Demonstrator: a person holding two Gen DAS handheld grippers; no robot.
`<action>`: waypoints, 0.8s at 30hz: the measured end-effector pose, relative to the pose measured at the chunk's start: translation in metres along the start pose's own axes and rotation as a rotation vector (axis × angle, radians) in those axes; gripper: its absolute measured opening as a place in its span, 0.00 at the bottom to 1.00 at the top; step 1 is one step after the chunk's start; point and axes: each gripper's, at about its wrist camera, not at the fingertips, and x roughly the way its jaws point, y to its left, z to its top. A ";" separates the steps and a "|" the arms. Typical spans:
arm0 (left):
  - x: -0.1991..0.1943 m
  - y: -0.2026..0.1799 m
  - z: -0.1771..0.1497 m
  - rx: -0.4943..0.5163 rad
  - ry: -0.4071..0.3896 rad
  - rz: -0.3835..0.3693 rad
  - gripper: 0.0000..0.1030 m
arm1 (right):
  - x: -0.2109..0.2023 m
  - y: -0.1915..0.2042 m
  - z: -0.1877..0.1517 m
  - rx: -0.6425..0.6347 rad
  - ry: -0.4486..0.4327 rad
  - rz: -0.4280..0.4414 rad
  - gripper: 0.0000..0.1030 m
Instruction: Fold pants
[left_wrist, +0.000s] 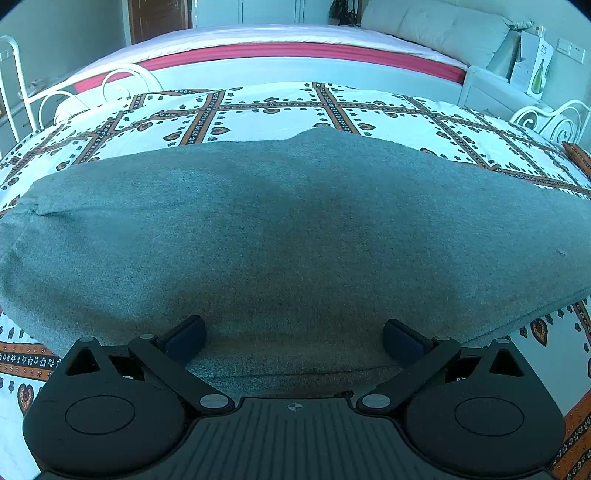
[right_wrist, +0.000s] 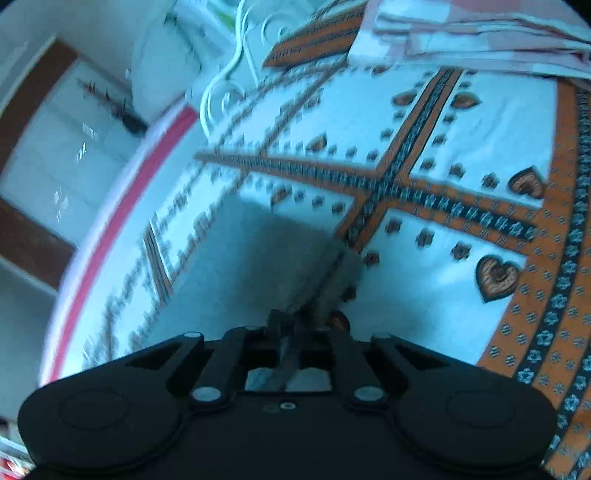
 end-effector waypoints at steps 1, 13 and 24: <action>0.000 0.000 0.000 0.003 0.001 0.000 0.98 | -0.007 -0.002 0.004 0.008 -0.036 -0.001 0.01; 0.002 -0.003 0.000 0.007 0.004 0.014 1.00 | -0.004 -0.038 0.027 0.203 -0.034 0.074 0.10; 0.002 -0.002 0.000 0.009 -0.002 0.016 1.00 | -0.014 -0.016 0.024 0.106 -0.050 0.028 0.00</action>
